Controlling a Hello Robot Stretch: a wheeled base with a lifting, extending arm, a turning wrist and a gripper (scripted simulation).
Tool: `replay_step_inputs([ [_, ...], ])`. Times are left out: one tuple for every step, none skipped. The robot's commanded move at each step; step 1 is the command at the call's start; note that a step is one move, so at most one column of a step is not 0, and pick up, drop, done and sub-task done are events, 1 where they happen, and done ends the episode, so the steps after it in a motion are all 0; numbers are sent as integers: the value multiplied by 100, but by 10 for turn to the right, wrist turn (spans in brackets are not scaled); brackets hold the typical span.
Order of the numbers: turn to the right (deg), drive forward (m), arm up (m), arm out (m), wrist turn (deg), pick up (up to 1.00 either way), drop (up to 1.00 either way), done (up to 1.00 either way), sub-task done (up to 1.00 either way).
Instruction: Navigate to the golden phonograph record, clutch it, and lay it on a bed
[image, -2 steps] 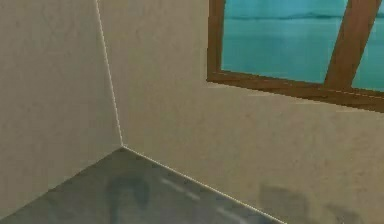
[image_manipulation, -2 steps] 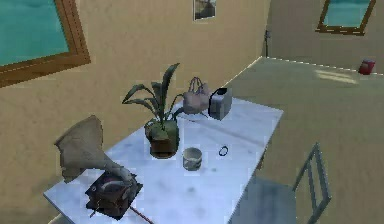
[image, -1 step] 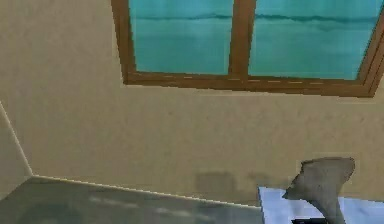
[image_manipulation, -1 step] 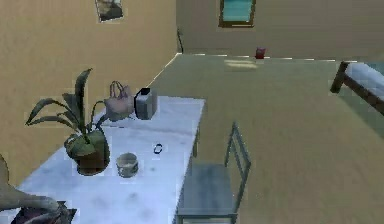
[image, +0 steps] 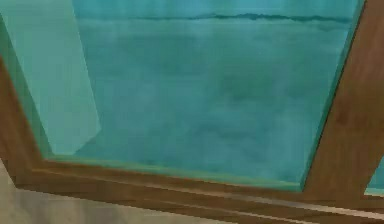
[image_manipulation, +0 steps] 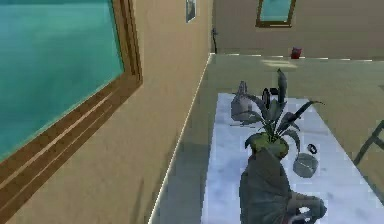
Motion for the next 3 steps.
replay_step_inputs([
  [300,0,0,0,0,0,0,0,0],
  [0,0,50,0,0,0,0,0,0],
  [0,0,34,0,0,0,0,0,0],
])
